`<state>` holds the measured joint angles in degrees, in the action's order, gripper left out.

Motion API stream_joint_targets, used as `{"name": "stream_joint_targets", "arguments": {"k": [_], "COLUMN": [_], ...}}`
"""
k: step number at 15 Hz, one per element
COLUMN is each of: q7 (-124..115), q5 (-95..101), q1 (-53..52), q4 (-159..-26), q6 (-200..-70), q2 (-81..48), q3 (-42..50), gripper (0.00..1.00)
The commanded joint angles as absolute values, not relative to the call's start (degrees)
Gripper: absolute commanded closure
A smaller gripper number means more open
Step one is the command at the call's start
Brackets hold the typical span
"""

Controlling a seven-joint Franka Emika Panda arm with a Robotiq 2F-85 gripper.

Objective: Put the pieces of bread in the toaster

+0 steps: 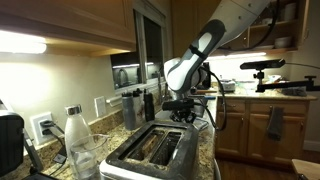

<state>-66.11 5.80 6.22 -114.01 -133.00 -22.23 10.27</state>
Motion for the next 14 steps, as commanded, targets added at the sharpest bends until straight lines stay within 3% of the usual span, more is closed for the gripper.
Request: {"name": "stream_joint_targets", "arguments": {"k": [1,14], "q7": [-64.85,-69.35], "q5": [4.86,12.00], "q1": [5.60,2.35], "q4": [-113.56,-115.02], "q6": [-133.80,-129.73], "q2": [-22.85,-12.98], "q3": [11.18,13.76], "gripper": [0.90,0.90]}}
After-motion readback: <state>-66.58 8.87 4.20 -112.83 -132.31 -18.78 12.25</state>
